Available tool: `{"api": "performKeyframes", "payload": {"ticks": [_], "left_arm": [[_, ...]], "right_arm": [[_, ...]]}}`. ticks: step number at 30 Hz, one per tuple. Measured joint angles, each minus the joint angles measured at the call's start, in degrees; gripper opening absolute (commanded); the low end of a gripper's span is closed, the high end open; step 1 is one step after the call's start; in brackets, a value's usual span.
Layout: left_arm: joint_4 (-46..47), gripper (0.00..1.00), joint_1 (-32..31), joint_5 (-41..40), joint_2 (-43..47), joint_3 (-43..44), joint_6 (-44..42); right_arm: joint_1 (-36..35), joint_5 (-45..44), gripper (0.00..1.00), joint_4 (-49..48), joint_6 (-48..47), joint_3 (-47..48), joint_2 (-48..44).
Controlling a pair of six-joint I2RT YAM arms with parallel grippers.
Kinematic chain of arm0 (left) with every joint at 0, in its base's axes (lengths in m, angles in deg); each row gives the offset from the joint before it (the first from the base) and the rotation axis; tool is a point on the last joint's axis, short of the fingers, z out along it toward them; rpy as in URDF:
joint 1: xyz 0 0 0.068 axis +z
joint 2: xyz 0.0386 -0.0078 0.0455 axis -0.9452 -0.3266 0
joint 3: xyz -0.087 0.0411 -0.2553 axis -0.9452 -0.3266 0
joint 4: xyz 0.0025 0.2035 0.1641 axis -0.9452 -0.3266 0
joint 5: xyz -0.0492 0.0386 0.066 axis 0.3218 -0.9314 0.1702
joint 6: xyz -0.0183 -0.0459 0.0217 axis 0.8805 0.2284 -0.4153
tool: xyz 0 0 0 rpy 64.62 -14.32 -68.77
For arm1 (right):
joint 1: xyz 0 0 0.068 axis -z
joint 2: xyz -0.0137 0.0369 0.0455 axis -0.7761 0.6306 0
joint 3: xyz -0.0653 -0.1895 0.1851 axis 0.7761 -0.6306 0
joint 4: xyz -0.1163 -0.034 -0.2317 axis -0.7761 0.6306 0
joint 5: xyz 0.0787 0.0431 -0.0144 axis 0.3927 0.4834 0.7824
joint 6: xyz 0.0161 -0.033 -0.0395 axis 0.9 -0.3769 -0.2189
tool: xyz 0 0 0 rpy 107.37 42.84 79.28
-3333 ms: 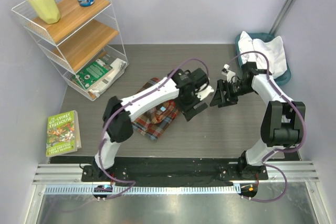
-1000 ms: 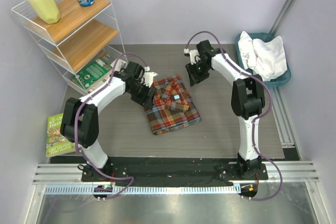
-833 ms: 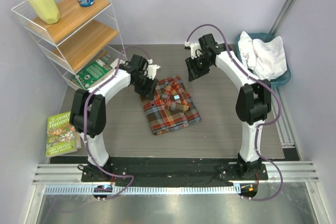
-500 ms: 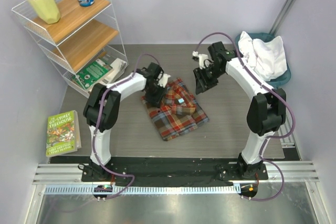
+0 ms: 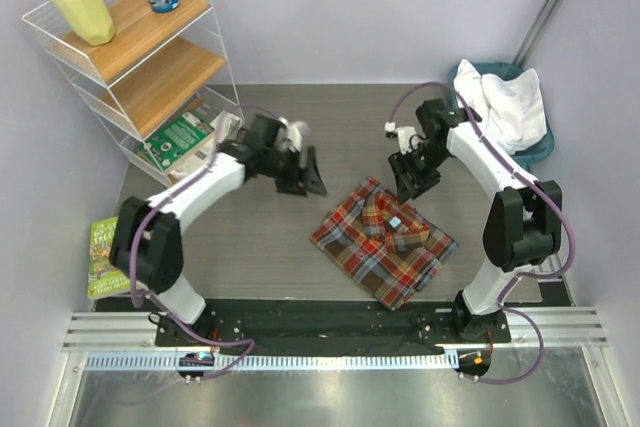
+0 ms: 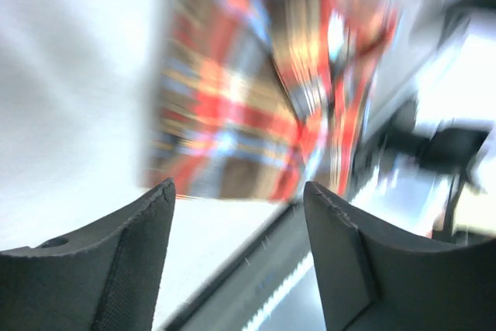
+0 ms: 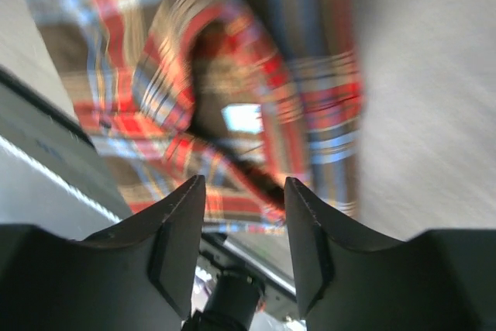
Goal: Fold and stack the long sleeve shirts
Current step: Neatly place the folded shirt to the corner
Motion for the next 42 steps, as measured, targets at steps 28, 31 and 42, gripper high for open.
{"api": "performKeyframes", "payload": {"ticks": [28,31,42], "left_arm": [[-4.52,0.74,18.38,-0.37,16.06,-8.52,-10.38],[-3.76,0.75,18.38,-0.42,16.41,-9.18,-11.3],[-2.86,1.0,18.38,-1.14,16.61,-8.94,-12.07]], "right_arm": [[-11.69,-25.03,0.57,-4.59,-18.36,20.02,22.45],[-11.96,-23.98,0.67,-4.5,-16.55,20.63,18.45],[-11.08,-10.08,0.82,-13.29,4.37,6.1,4.02]]}}
